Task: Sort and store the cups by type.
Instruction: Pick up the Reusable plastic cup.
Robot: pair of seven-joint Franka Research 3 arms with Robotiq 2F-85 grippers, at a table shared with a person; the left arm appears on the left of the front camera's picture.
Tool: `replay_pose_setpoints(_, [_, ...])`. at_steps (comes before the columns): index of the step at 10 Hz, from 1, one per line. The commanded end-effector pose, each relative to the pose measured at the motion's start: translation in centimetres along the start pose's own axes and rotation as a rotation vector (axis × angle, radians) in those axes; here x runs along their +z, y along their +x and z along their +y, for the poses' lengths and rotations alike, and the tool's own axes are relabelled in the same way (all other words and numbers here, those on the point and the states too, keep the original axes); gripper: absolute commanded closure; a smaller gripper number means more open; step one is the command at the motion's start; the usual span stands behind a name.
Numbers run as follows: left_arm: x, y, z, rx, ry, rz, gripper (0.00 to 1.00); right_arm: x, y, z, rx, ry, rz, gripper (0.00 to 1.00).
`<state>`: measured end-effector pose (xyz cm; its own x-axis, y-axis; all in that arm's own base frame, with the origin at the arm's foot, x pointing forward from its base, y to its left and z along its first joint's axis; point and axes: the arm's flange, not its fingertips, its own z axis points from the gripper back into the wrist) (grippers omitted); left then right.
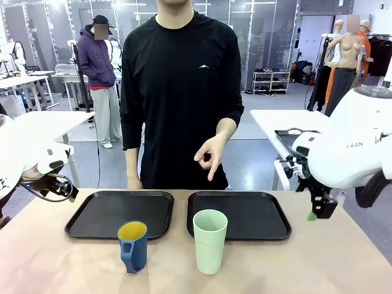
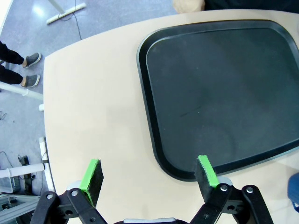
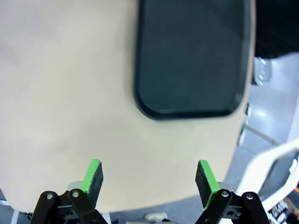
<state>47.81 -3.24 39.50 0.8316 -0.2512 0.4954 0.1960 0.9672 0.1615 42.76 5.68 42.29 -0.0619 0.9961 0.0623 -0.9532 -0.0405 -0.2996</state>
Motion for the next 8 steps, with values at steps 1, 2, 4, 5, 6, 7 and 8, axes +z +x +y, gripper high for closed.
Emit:
replay_pose_setpoints(1, [0.3, 0.1, 0.0, 0.001, 0.002, -0.005, 0.00, -2.1, -0.3, 0.9, 0.036, 0.094, -0.144, 0.00])
replay_pose_setpoints(2, [0.3, 0.1, 0.0, 0.001, 0.002, -0.005, 0.00, -3.4, 0.1, 1.5, 0.038, 0.127, -0.230, 0.00])
replay_pose_setpoints(4, [0.3, 0.1, 0.0, 0.001, 0.002, -0.005, 0.00, -6.3, 1.3, 2.5, 0.060, 0.187, -0.365, 0.00])
replay_pose_setpoints(5, [0.3, 0.1, 0.0, 0.001, 0.002, -0.005, 0.00, -7.7, 1.9, 2.9, 0.063, 0.211, -0.479, 0.00])
replay_pose_setpoints(6, [0.3, 0.1, 0.0, 0.001, 0.002, -0.005, 0.00, -8.8, 2.1, 3.2, 0.040, 0.208, -0.575, 0.00])
replay_pose_setpoints(7, [0.3, 0.1, 0.0, 0.001, 0.002, -0.005, 0.00, -10.0, 2.4, 3.4, 0.014, 0.212, -0.645, 0.00])
replay_pose_setpoints(8, [0.3, 0.1, 0.0, 0.001, 0.002, -0.005, 0.00, -11.1, 2.7, 3.7, -0.009, 0.221, -0.742, 0.00])
